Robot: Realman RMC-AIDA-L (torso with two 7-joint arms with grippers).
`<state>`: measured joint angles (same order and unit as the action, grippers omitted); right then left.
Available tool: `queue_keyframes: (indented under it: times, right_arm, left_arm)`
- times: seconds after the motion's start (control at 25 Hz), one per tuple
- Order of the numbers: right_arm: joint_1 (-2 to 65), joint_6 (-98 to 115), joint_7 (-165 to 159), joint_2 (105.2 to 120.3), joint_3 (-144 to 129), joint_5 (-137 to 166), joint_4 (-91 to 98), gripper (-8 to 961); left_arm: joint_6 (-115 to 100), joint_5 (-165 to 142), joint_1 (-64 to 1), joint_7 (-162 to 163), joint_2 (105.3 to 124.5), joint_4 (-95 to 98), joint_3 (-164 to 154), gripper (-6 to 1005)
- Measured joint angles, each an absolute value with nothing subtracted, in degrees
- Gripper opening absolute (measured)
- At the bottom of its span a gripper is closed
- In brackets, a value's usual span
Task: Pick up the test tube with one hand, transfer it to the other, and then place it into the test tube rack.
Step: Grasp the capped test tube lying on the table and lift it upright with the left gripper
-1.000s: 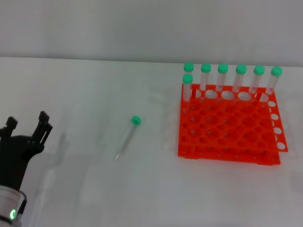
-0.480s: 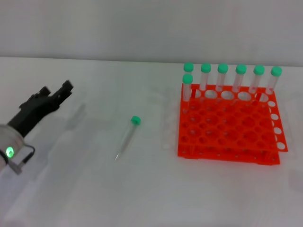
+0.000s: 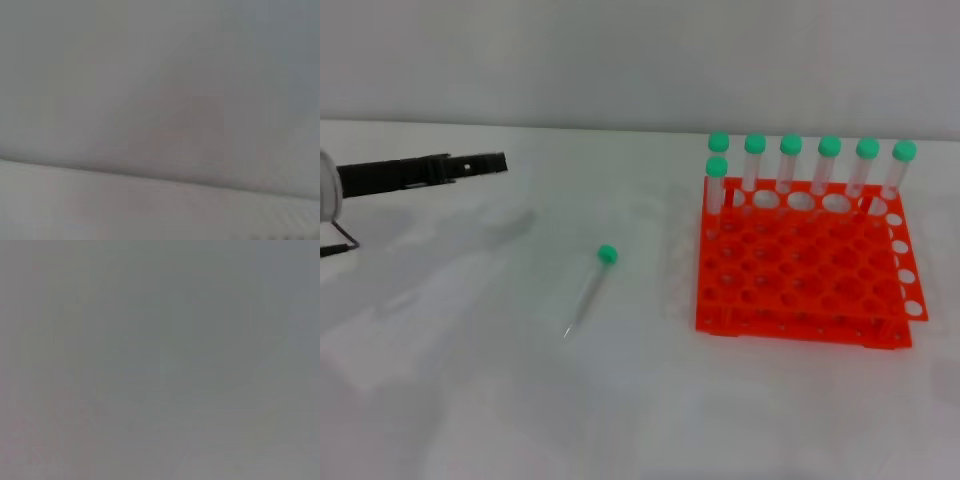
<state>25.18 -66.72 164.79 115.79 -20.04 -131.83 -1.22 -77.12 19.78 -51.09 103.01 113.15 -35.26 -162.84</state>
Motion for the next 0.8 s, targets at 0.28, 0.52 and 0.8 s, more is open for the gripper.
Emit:
queue_keyframes:
  times: [0.28, 0.52, 0.8]
  right_arm:
    - [25.38, -66.71, 164.79, 115.76, -20.04, -131.82, -1.01, 849]
    - [25.80, -66.67, 164.79, 115.74, -20.01, -131.83, -1.12, 849]
    - [25.88, -65.78, 164.79, 115.73, -19.59, -131.96, -1.19, 849]
  left_arm:
    - [-79.11, -6.62, -62.79, 118.24, 111.15, -38.71, -162.94, 877]
    - [-79.23, -23.71, -71.93, 126.02, 112.72, -38.23, -162.97, 876]
    - [-77.35, -33.47, -77.22, 129.87, 115.93, -33.93, -163.09, 876]
